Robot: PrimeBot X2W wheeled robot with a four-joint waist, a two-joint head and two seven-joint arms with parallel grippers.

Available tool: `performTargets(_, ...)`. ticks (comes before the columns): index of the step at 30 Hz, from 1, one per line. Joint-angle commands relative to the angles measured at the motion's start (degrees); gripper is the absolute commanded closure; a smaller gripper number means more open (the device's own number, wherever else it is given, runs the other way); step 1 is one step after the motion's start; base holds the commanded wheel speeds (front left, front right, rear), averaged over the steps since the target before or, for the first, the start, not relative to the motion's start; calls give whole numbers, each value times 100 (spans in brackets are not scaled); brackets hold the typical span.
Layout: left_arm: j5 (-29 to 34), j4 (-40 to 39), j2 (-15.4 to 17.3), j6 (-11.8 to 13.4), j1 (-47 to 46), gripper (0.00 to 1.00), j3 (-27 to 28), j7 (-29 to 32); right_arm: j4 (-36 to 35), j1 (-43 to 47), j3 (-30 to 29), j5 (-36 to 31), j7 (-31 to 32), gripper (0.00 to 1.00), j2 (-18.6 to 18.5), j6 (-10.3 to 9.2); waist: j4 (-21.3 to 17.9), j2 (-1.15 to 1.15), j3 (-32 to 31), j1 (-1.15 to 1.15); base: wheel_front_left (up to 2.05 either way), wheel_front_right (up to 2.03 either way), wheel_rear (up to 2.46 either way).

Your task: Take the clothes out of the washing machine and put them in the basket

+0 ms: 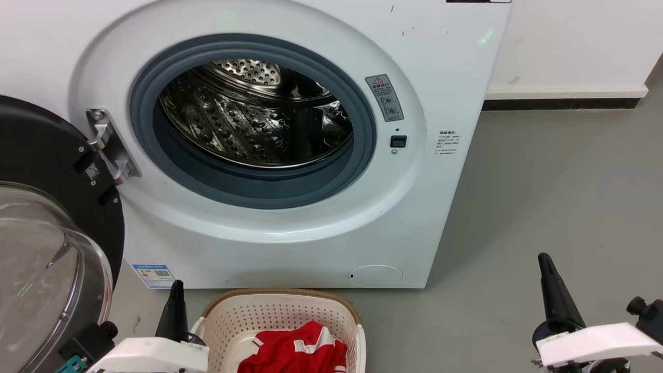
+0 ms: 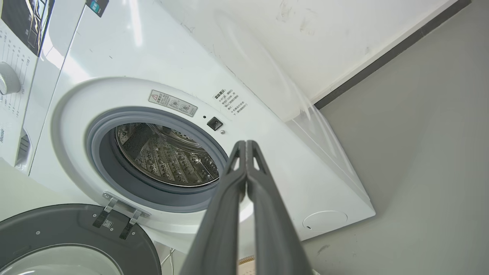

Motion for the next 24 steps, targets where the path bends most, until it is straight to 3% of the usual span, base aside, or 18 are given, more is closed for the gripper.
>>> performTargets(1, -245, -23, 41, -54, -151, 100, 33, 50, -12, -178, -23, 254, 53, 100, -47, -1, 2, 0, 0, 0, 0, 0, 0)
performTargets(24, -1778, 183, 44, -253, -414, 100, 137, 414, 269, -422, -161, 1809, 416, 100, -59, -1, 23, 0, 2, 0, 0, 0, 0)
